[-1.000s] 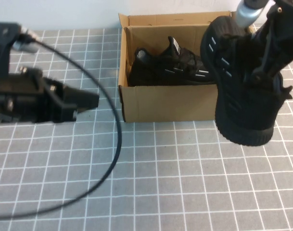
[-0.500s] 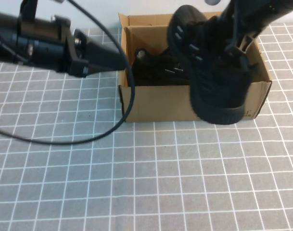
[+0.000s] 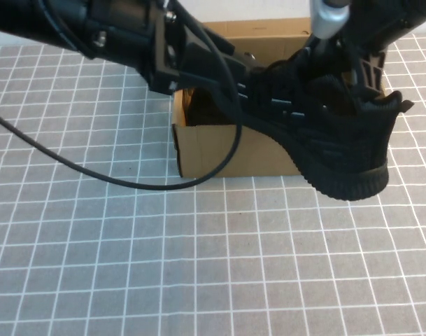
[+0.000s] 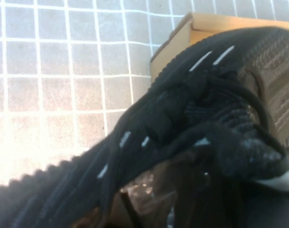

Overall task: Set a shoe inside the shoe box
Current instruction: Hand over the shoe

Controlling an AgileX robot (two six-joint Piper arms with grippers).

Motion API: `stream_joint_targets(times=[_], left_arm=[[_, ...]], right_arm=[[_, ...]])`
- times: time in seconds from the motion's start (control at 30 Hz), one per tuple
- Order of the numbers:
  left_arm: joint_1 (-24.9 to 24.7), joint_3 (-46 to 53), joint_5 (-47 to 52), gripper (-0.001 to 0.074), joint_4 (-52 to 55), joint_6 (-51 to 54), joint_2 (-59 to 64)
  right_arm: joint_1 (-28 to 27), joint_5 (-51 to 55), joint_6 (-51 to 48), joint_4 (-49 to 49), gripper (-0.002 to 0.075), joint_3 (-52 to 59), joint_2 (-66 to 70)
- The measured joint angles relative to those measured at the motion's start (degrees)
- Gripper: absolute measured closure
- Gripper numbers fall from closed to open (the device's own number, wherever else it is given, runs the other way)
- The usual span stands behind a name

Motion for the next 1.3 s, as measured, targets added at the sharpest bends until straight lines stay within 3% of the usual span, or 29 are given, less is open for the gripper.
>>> stream_joint_targets(times=[0.07, 0.23, 0.83, 1.3], left_arm=[[-0.7, -0.8, 0.0, 0.0340, 0.1, 0.0, 1.0], [-2.2, -2.2, 0.0, 0.0283, 0.2, 1.4, 3.4], [-7.4, -15.4, 0.1, 0.0274, 3.3, 3.8, 13.6], [-7.4, -15.8, 0.3, 0.0272, 6.5, 7.7, 15.8]], right_arm=[[-0.7, 0.6, -1.7, 0.9, 0.0712, -0.1, 0.0], [-1.4, 0.8, -4.5, 2.2, 0.0712, -0.1, 0.0], [-1.4, 0.8, -9.0, 4.1, 0.0713, -0.1, 0.0], [-1.4, 0.8, -11.1, 3.9, 0.0713, -0.1, 0.0]])
